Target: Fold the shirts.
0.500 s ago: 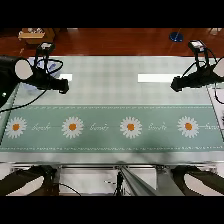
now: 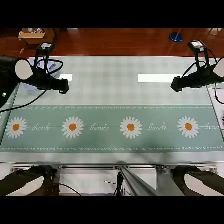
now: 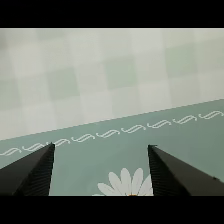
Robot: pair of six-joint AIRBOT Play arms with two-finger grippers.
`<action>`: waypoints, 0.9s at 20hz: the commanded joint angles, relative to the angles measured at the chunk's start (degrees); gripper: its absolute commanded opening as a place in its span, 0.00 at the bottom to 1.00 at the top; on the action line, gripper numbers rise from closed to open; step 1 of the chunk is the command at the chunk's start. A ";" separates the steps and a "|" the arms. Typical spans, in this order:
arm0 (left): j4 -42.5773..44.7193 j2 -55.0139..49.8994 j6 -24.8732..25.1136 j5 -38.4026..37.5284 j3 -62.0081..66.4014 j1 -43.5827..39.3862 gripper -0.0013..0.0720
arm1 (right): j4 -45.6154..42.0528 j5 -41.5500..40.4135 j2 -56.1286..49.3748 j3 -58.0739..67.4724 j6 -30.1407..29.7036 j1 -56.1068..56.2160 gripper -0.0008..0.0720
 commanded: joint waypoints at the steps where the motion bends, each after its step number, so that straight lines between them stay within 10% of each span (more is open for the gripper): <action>1: 0.02 -0.02 0.00 0.00 0.00 0.00 1.00 | 0.00 0.00 0.00 0.07 0.02 0.00 0.86; 12: 0.07 -0.83 0.04 4.28 -0.02 -0.02 1.00 | 0.26 -8.94 0.00 0.07 0.02 0.02 0.86; 18: 10.54 -2.10 -0.70 27.80 0.68 8.96 1.00 | 0.68 -7.93 -0.02 0.07 0.04 0.02 0.84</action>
